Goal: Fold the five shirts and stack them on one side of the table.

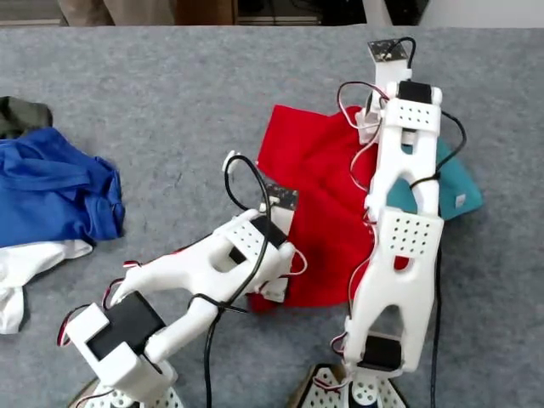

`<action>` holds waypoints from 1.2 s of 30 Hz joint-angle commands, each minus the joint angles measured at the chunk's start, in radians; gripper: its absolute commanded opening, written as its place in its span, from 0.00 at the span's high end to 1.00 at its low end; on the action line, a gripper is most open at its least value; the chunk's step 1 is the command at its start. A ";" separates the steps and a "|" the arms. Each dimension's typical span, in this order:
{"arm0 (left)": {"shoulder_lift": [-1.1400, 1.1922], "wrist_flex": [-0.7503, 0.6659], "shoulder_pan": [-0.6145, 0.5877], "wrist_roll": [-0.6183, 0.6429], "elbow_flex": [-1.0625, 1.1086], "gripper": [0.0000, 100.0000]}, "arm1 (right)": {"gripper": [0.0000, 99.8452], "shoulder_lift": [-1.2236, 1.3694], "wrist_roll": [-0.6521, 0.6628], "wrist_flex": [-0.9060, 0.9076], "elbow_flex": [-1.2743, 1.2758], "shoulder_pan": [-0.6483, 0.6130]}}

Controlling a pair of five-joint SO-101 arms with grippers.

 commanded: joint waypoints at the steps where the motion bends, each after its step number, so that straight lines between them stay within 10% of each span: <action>1: 0.008 -0.003 -0.008 -0.025 0.002 0.87 | 0.99 -0.008 -0.011 -0.018 -0.025 0.031; 11: -0.001 0.089 -0.127 -0.184 -0.054 0.96 | 0.99 -0.031 -0.005 0.118 -0.110 0.010; 21: -0.002 0.545 -0.583 -0.802 -0.425 0.98 | 0.99 -0.058 0.157 0.408 -0.349 -0.028; 29: -0.002 0.618 -0.980 -1.054 -0.698 0.98 | 0.99 -0.303 0.259 0.408 0.051 -0.070; 36: 0.004 0.617 -1.100 -1.183 -0.730 0.98 | 0.99 -0.653 0.301 0.400 0.552 -0.160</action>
